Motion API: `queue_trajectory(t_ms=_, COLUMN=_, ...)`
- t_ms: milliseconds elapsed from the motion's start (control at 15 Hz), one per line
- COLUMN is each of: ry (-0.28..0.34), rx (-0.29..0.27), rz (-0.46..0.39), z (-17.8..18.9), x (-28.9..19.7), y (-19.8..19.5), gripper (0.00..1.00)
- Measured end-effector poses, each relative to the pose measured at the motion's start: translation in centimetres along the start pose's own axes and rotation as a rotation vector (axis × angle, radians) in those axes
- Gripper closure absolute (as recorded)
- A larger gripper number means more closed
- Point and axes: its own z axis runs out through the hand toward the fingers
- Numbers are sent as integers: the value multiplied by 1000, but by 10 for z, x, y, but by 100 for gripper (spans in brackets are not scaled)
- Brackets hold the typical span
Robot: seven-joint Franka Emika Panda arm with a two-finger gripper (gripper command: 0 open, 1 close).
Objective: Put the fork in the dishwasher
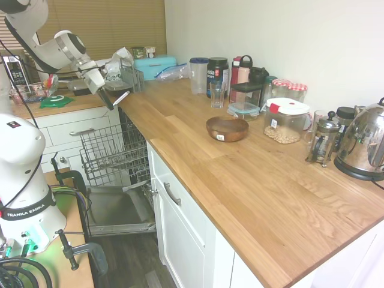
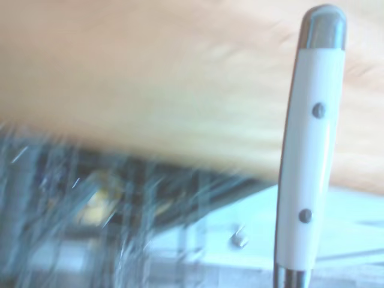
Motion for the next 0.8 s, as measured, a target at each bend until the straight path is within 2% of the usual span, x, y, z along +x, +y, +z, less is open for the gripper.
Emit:
queue_trajectory(t_ms=200, ry=-71, rx=-70, rz=-99, z=37, x=-41, y=-32, gripper=100)
queue_trajectory(t_ms=400, ry=-113, rx=-177, rz=-206, z=86, x=-89, y=-61, gripper=100)
queue_trajectory(t_ms=467, ry=-123, rx=-202, rz=-226, z=100, x=-97, y=-72, gripper=0)
queue_trajectory(t_ms=600, ry=-154, rx=-226, rz=-249, z=108, x=-100, y=-90, gripper=0)
queue_trajectory(t_ms=800, ry=-176, rx=-227, rz=-250, z=100, x=-93, y=-99, gripper=0)
